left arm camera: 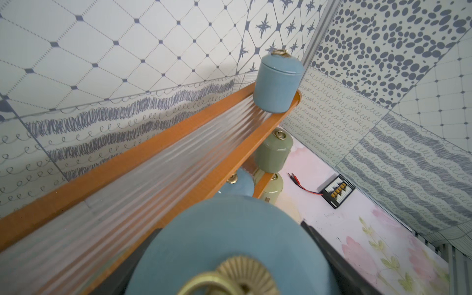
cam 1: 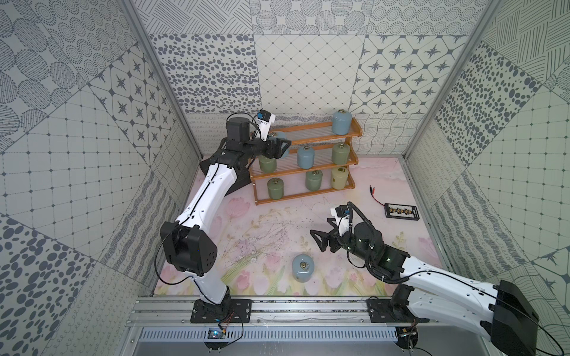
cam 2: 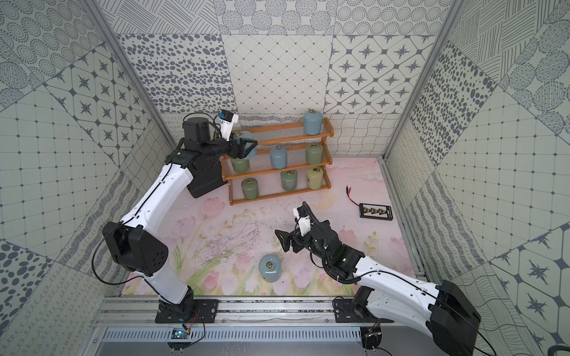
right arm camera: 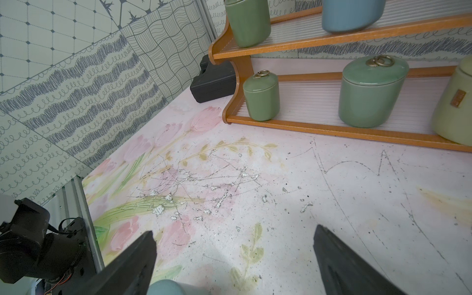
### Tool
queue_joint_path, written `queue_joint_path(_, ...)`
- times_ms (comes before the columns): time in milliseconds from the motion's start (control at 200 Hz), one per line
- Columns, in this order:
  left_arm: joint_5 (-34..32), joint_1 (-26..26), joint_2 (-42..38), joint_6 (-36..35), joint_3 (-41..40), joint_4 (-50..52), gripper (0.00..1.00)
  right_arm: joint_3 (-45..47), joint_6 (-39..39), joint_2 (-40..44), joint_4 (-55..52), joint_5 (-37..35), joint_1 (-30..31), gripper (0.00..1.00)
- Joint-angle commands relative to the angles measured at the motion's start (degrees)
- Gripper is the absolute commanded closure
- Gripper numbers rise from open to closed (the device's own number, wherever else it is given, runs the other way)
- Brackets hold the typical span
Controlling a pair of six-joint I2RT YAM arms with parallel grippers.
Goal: Remove the tea canisters from the shelf
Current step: Pick up the tea canister from the shelf.
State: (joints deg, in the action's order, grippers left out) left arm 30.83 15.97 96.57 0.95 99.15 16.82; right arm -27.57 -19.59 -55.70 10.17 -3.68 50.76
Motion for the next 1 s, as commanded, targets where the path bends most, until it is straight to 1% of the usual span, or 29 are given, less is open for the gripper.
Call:
queue_joint_path(0,0.03,1.76,-6.54,-0.51,-8.84,-10.33,0.30,-0.88,0.67,1.05,0.55,-0.37,-0.16,0.00)
queue_joint_path(150,-1.30,2.89,-11.77,-0.19,-16.17,-10.36,0.31,-2.03,1.64,1.02,-0.96,0.04,-0.19,0.00)
queue_joint_path(280,-2.89,3.50,-17.06,1.05,-23.94,-13.16,0.32,-2.19,1.39,1.22,-1.30,0.76,-0.16,0.00)
queue_joint_path(530,-6.15,5.63,-25.53,2.51,-35.59,-13.24,0.32,-2.08,0.96,2.31,-2.23,1.32,-0.17,0.01)
queue_joint_path(820,-9.82,7.78,-35.52,6.28,-48.78,-14.91,0.32,-3.09,2.40,3.09,-5.42,0.93,-0.14,0.00)
queue_joint_path(996,-10.96,9.18,-40.19,8.03,-54.86,-14.86,0.33,-3.10,2.62,4.10,-5.45,0.68,-0.18,0.00)
